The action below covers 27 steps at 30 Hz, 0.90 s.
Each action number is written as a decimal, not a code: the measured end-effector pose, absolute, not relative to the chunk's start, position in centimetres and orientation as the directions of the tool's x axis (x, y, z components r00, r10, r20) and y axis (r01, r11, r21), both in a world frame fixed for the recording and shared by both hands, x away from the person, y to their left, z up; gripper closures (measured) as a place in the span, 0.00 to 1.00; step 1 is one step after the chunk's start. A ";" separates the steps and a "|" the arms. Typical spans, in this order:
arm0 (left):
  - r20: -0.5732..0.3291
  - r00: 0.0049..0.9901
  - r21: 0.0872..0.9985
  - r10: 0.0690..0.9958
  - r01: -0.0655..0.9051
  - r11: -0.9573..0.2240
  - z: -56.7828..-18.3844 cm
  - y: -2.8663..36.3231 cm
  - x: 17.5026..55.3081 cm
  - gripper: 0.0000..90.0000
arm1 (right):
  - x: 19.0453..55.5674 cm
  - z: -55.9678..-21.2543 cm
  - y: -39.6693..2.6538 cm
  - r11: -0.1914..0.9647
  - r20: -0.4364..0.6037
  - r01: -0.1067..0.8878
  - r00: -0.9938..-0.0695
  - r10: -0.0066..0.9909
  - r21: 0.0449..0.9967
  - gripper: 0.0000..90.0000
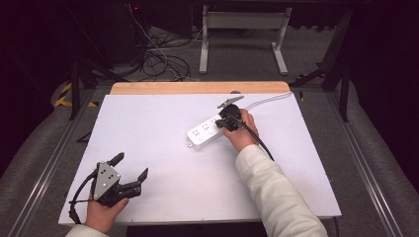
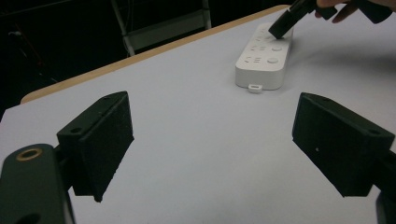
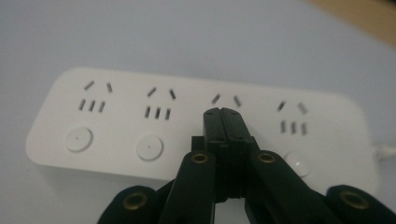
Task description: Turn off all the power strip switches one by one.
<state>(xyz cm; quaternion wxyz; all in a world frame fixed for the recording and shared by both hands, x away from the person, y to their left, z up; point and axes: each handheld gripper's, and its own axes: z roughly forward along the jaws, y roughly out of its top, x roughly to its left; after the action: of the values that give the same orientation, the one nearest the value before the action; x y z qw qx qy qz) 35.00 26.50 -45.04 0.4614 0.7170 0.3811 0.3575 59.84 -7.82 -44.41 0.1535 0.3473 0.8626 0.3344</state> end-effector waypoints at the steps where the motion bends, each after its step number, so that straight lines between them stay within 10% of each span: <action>1: 0.164 0.454 0.933 0.876 0.216 -0.287 -45.0 26.5 35.0 0.15 | 59.4 -43.7 -7.8 0.516 -0.044 0.461 -0.713 0.699 0.722 1.00; 27: 0.160 0.450 0.932 0.878 0.224 -0.284 -45.1 26.6 35.3 0.15 | 61.4 -42.5 -12.4 0.463 -0.046 0.455 -0.674 0.737 0.760 1.00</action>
<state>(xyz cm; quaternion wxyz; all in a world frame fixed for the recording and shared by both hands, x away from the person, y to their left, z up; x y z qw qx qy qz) 35.26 26.60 -45.12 0.4586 0.7176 0.3841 0.3567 61.40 -12.43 -42.46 0.1879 0.3573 0.8345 0.3750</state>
